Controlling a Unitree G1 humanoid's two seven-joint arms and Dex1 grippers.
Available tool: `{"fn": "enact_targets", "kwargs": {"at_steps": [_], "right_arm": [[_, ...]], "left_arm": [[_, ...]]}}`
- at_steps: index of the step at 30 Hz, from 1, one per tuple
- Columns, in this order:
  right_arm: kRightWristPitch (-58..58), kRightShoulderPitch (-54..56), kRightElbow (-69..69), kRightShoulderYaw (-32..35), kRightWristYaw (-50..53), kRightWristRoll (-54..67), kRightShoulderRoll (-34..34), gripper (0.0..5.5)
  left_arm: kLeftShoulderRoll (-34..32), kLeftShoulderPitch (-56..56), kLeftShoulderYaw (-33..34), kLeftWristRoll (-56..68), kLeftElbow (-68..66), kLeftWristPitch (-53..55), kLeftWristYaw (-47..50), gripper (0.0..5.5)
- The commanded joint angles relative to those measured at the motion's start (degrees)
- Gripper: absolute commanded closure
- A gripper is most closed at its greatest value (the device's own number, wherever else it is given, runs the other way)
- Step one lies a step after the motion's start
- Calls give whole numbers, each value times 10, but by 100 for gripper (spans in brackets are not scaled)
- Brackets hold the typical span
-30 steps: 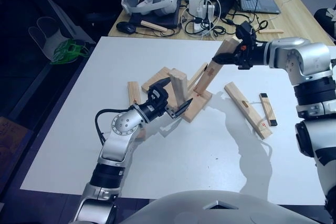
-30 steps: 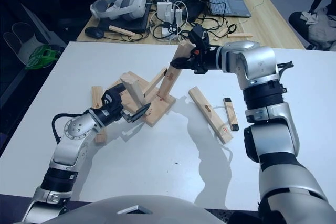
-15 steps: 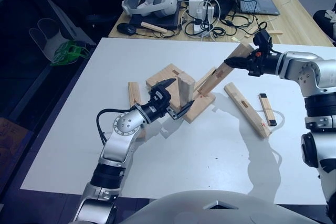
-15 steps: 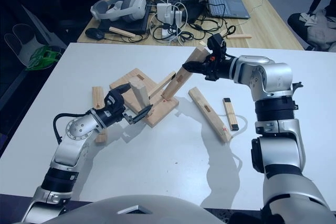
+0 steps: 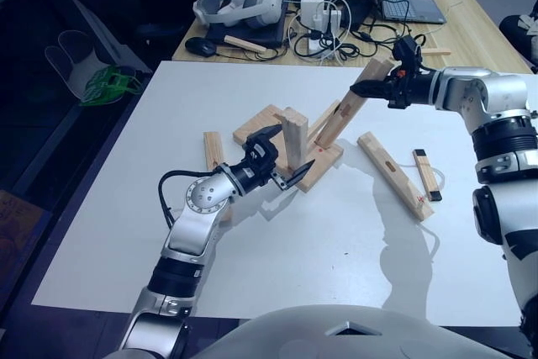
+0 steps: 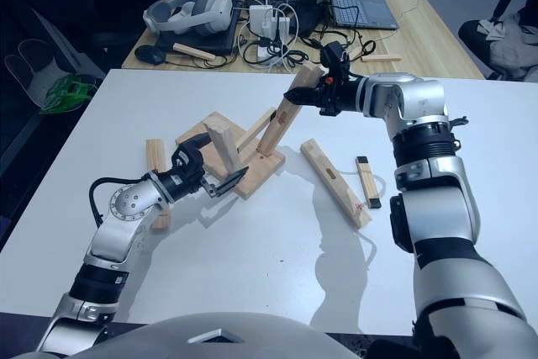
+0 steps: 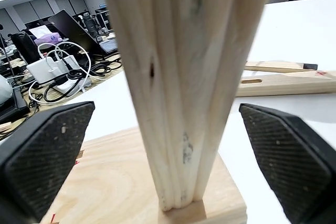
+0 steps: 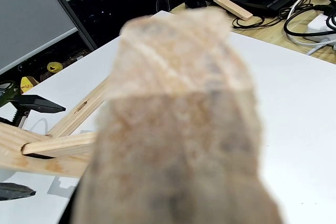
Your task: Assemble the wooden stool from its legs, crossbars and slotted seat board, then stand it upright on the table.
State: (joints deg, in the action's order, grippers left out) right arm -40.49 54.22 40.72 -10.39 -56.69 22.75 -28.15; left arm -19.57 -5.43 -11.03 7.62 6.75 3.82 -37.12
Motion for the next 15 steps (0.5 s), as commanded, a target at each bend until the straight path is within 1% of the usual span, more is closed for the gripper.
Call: {"fn": "enact_targets", "kwargs": {"at_steps": [1,7,15], "right_arm": [[-18,-71,53,-57,21,-76,18,449],[-15,-73,57,-57,26,-78,22,449],[-11,-69,66,-57,33,-81,28,449]], "left_arm": [[-1,-13,-12,30,28,24,-33,40],[-18,-7,-29,47,42,35,-81,40],[-27,-5,-37,44,35,39,-98,40]]}}
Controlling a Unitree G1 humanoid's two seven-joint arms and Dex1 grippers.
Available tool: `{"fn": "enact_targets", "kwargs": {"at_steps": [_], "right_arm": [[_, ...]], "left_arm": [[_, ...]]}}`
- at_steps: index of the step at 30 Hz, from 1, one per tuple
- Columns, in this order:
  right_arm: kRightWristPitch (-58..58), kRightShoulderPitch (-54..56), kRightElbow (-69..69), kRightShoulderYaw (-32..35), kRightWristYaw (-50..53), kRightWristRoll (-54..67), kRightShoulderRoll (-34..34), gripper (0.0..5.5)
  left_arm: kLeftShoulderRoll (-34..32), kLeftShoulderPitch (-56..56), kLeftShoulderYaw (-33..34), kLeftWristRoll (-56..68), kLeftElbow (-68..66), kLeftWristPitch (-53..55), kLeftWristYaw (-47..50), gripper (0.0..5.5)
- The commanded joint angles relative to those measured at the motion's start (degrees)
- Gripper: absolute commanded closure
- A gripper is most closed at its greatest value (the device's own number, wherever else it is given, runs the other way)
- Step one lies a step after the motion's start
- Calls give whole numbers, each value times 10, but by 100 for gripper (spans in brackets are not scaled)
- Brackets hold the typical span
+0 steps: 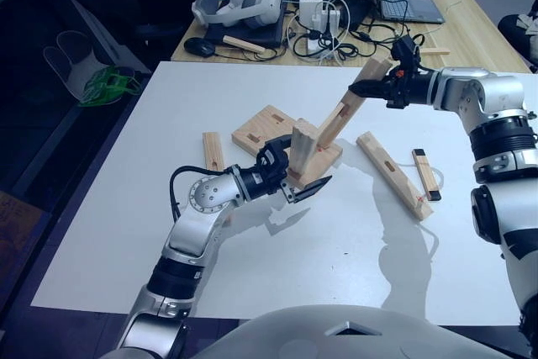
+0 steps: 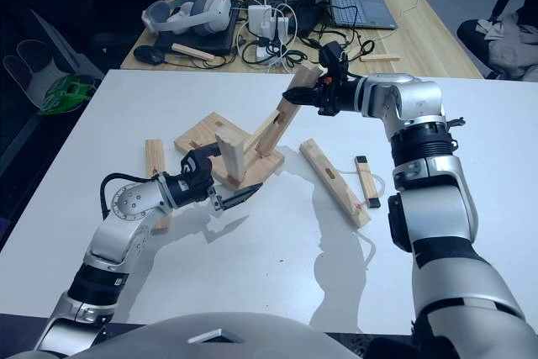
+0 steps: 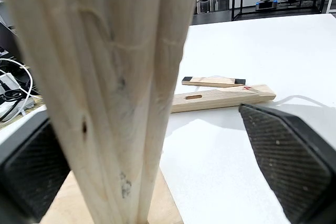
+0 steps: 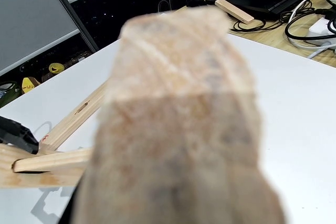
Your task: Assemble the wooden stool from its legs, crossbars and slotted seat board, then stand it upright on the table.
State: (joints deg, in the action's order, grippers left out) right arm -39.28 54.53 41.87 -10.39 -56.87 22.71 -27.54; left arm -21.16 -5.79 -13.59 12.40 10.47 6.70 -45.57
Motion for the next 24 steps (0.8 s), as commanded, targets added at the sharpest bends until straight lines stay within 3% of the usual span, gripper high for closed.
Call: {"fn": "enact_targets", "kwargs": {"at_steps": [1,18,24], "right_arm": [[-22,-70,57,-57,37,-82,23,449],[9,-9,111,-77,20,-112,79,449],[85,-20,100,-92,19,-137,78,448]], "left_arm": [[-12,-2,-12,-4,-3,10,-14,40],[-16,-11,-26,-5,-8,8,-17,40],[-15,-15,-24,-13,-15,6,-6,40]]}}
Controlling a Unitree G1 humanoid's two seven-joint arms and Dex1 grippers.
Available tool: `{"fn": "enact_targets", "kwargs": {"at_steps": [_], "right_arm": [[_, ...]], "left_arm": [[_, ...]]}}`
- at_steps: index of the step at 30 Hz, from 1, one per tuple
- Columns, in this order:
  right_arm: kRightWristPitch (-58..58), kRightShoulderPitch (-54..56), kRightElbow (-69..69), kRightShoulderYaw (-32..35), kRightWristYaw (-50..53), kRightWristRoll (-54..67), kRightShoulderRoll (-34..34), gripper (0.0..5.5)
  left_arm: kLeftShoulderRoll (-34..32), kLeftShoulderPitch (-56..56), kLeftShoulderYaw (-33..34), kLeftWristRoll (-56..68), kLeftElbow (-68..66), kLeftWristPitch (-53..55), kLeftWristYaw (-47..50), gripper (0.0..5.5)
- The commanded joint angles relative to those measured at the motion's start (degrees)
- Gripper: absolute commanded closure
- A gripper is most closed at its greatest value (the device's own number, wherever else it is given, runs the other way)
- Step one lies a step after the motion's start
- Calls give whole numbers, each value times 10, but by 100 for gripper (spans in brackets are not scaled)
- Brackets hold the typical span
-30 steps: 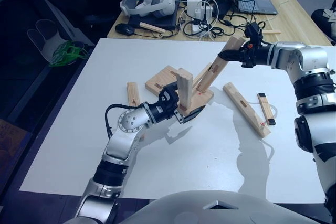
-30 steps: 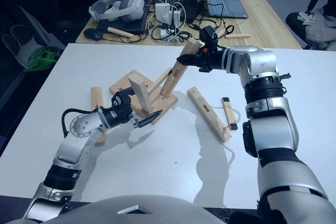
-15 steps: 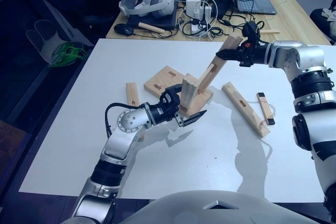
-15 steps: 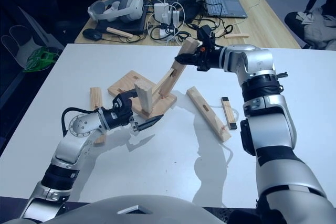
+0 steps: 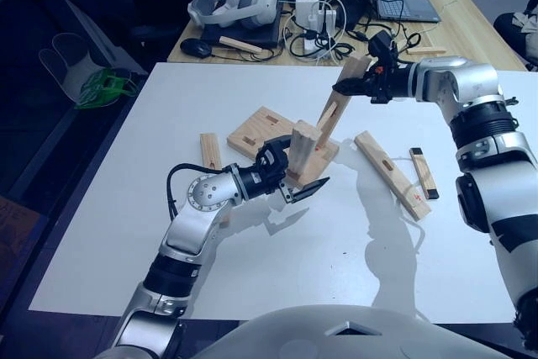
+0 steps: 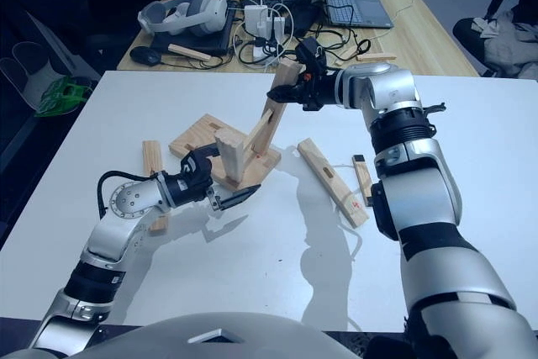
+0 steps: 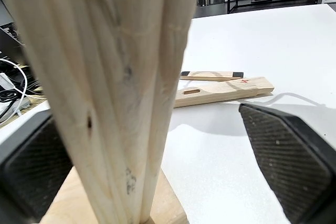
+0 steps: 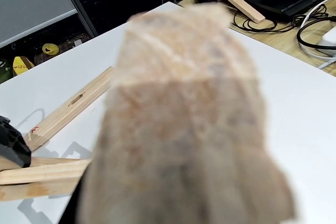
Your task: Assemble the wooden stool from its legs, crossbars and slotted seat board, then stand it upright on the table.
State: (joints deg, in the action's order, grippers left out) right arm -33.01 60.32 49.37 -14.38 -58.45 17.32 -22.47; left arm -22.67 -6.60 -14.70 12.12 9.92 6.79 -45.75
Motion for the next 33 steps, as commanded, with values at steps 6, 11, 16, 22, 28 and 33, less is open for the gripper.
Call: {"fn": "enact_targets", "kwargs": {"at_steps": [6,11,16,22,28,33], "right_arm": [[63,-123,0,-65,73,-119,27,319],[50,-173,-62,-85,71,-129,39,238],[41,-195,-94,-54,114,-109,51,168],[133,-221,-232,89,216,-30,83,164],[147,-258,-395,138,286,-15,105,164],[173,-262,-475,145,312,-26,105,164]], "left_arm": [[3,-9,-13,-14,-14,3,1,40],[2,-11,-12,-14,-17,0,3,40],[5,-19,-6,-18,-28,-8,10,40],[19,-27,21,-24,-40,-32,49,40],[17,-20,43,-28,-49,-49,66,40],[25,-13,54,-18,-24,-62,69,40]]}}
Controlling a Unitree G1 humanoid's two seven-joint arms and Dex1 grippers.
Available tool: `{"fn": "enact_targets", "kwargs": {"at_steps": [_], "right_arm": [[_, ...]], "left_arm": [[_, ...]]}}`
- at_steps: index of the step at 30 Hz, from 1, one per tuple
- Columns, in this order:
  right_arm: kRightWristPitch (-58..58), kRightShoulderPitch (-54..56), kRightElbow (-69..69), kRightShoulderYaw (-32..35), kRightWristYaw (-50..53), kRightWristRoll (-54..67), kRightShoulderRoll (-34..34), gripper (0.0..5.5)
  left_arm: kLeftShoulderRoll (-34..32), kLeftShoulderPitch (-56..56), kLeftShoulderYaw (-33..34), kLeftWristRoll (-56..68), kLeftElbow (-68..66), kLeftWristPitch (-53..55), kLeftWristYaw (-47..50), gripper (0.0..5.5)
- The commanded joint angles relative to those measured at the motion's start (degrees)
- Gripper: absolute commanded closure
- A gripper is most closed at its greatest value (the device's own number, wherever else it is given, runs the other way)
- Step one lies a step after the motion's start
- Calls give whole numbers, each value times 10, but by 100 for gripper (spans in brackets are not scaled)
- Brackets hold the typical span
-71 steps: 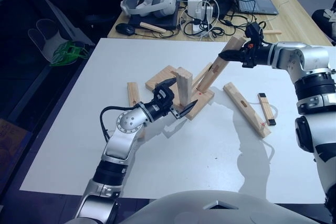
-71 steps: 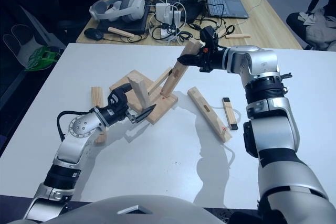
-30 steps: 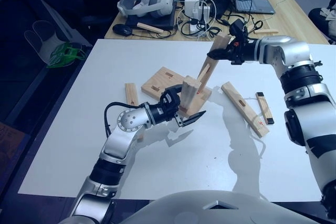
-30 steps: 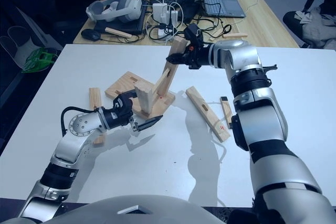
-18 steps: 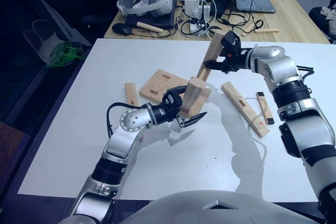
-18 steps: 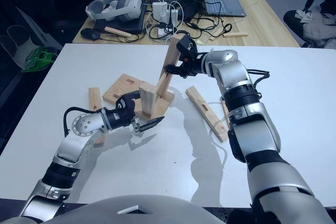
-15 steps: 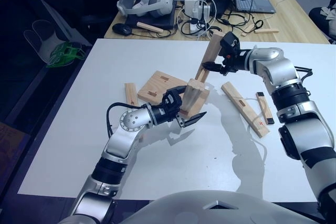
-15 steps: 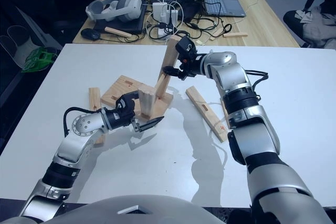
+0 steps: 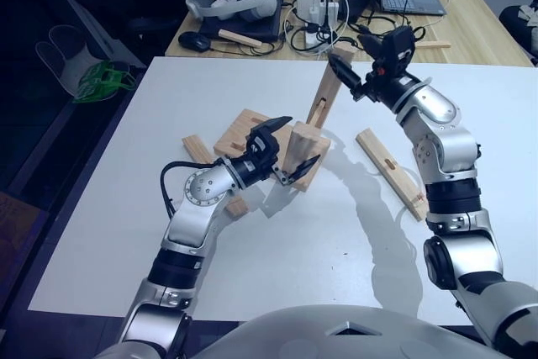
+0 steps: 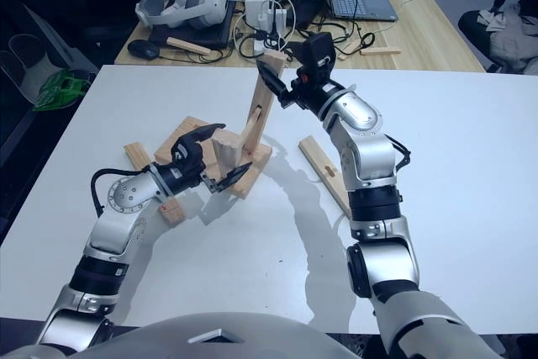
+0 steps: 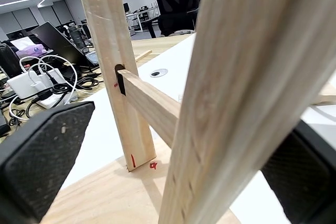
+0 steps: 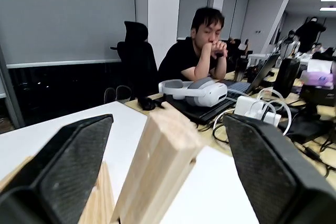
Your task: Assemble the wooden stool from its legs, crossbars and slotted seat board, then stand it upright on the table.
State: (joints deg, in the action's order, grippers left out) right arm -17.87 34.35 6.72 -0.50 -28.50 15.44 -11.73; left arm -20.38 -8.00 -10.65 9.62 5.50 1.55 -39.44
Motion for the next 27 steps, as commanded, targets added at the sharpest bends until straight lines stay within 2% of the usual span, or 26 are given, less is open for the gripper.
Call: {"fn": "enact_targets", "kwargs": {"at_steps": [1,2,7,10,14,19,21,24,27], "right_arm": [[20,-4,-66,-2,6,-6,-4,164],[14,-7,-80,-14,-6,-3,-5,164],[-42,-50,-119,-98,-61,-4,-12,249],[-152,-81,-65,-160,-101,5,-17,295],[-193,-110,-17,-204,-128,1,-15,369],[-195,-116,-76,-195,-152,46,-10,443],[-170,-110,-85,-171,-132,50,-1,474],[-142,-82,-88,-117,-93,61,21,520],[-120,-10,-77,-47,-54,73,28,526]], "left_arm": [[7,3,19,21,37,-6,7,40],[9,4,23,32,52,-1,6,40],[0,24,23,42,88,20,8,40],[2,32,20,41,92,25,12,40],[3,33,17,44,98,31,13,40],[3,30,22,45,92,32,16,40],[6,26,23,44,90,32,18,40],[8,25,25,42,87,29,19,40],[10,24,26,39,81,25,23,40]]}}
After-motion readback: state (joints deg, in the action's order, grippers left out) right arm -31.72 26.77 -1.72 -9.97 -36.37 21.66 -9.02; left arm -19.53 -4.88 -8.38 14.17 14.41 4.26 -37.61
